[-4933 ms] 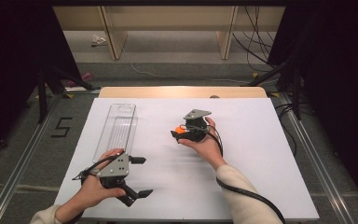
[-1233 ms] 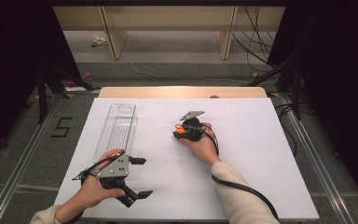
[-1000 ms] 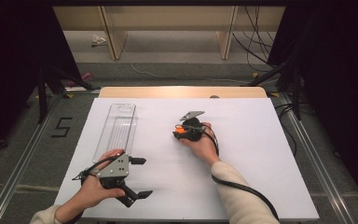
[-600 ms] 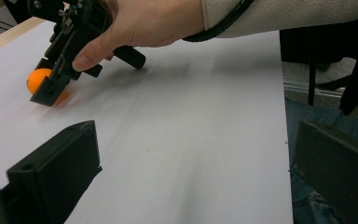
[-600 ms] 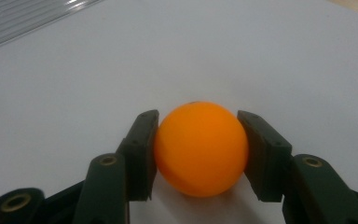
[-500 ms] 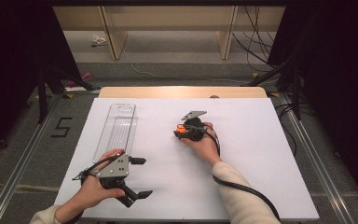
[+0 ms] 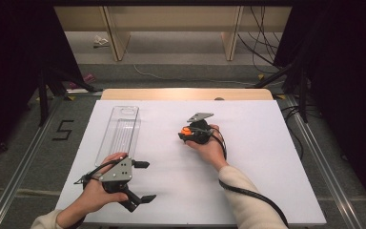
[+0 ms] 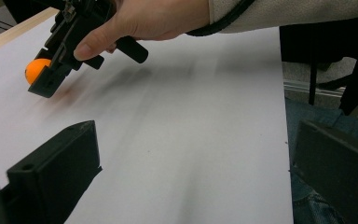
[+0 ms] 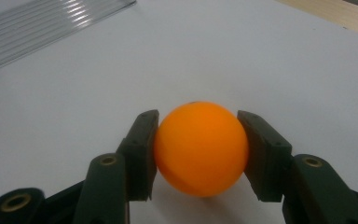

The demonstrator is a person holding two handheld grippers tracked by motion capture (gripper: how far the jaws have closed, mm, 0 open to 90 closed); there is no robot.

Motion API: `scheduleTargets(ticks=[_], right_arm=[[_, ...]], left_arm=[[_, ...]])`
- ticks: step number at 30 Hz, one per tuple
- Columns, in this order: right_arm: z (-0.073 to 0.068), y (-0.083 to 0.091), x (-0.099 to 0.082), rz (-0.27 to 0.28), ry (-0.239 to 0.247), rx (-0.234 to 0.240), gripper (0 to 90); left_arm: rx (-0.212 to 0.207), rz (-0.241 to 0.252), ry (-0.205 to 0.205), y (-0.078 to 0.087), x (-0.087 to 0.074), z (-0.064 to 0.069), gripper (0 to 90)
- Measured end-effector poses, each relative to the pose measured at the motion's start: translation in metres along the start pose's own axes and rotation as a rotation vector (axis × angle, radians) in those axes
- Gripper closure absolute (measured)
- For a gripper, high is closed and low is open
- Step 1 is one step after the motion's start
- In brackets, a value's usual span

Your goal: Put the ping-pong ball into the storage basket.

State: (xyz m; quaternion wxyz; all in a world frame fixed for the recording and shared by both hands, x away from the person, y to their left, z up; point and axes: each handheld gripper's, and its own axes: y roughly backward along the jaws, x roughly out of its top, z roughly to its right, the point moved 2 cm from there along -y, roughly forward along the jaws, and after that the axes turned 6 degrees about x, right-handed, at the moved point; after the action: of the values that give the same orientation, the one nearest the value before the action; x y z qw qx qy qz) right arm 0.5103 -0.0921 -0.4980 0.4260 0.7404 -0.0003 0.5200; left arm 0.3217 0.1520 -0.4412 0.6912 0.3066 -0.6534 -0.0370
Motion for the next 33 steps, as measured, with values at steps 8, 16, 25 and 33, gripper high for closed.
scheduleTargets(ticks=[8, 16, 25, 33], right_arm=[[-0.003, 0.003, 0.000, 0.011, 0.000, 0.005, 51.5], [-0.006, 0.007, 0.003, 0.030, 0.000, 0.010, 51.5], [-0.009, 0.012, 0.007, 0.050, 0.002, 0.018, 51.5], [-0.012, 0.016, 0.011, 0.065, 0.007, 0.021, 51.5]], left_arm=[[-0.001, -0.002, -0.001, 0.000, 0.000, 0.000, 0.7], [0.000, 0.000, -0.003, 0.000, 0.000, 0.000, 0.7], [-0.001, -0.001, -0.002, 0.000, 0.000, 0.000, 0.6], [0.001, 0.000, -0.004, 0.000, 0.000, 0.000, 0.6]])
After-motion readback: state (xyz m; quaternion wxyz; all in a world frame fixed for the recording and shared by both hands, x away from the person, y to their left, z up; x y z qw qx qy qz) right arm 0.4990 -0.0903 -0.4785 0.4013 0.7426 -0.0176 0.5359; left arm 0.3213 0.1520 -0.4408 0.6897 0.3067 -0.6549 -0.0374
